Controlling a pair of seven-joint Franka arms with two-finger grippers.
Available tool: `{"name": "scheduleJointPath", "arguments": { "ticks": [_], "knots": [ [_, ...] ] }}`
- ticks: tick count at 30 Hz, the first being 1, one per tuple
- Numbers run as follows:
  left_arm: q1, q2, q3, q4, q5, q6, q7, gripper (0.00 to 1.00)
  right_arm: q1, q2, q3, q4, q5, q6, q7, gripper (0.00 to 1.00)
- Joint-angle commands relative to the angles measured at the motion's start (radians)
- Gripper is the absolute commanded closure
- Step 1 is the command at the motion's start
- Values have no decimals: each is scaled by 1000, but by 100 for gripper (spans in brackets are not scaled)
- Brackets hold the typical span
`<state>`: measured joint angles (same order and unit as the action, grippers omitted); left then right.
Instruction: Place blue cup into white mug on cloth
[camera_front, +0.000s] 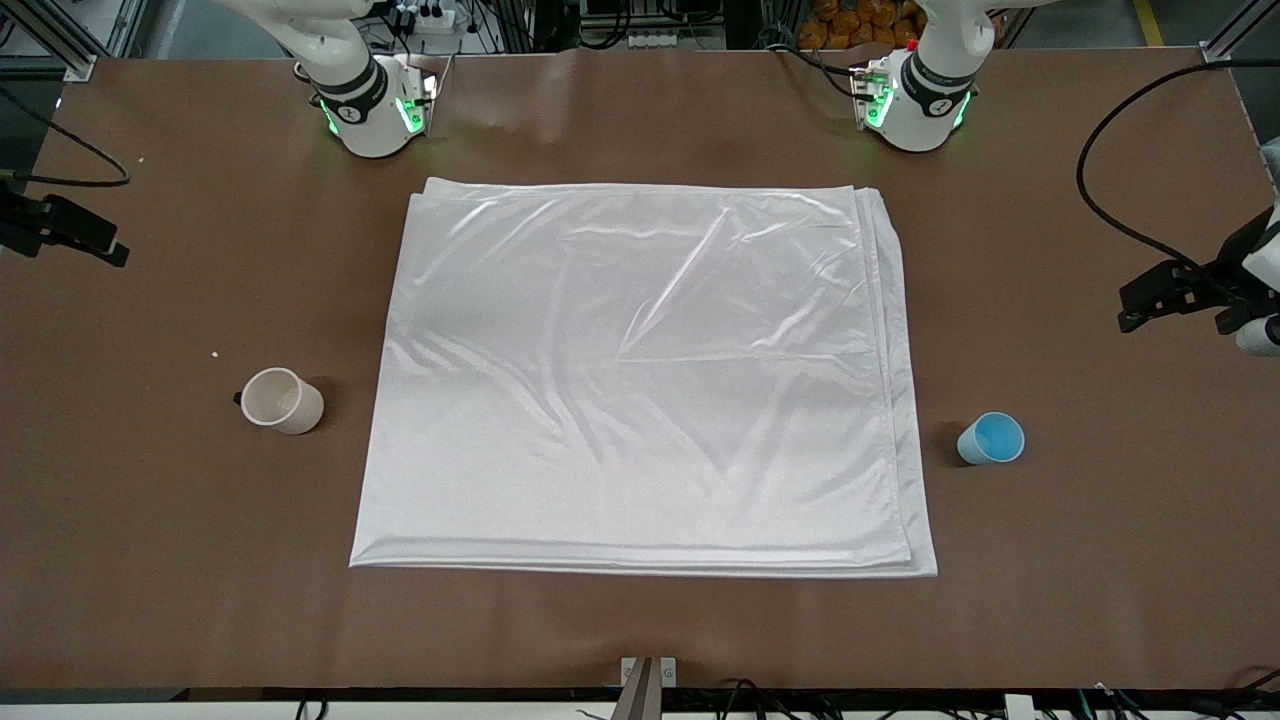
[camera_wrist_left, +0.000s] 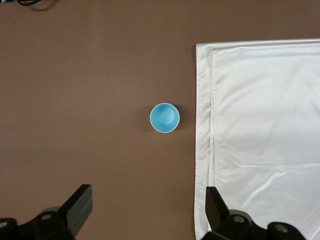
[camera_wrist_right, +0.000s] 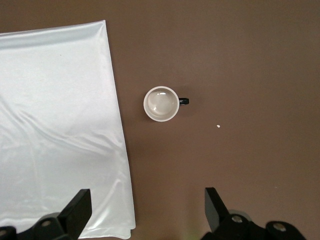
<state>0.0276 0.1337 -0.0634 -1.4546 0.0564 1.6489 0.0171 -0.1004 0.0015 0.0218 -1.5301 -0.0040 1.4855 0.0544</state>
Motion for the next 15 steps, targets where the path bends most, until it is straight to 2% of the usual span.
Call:
{"name": "scheduleJointPath", "arguments": {
  "ticks": [1,9,15],
  "knots": [
    [0,-6,4,-1,-18,5,18,0,-10,15,9,22,21,-1,15,0],
    [9,-3,4,-1,-24,5,20,0,-7,17,9,22,21,2,15,0],
    [40,41,8,-7,-59,12,23,0,-9,18,9,16,19,7,13,0]
  ]
}}
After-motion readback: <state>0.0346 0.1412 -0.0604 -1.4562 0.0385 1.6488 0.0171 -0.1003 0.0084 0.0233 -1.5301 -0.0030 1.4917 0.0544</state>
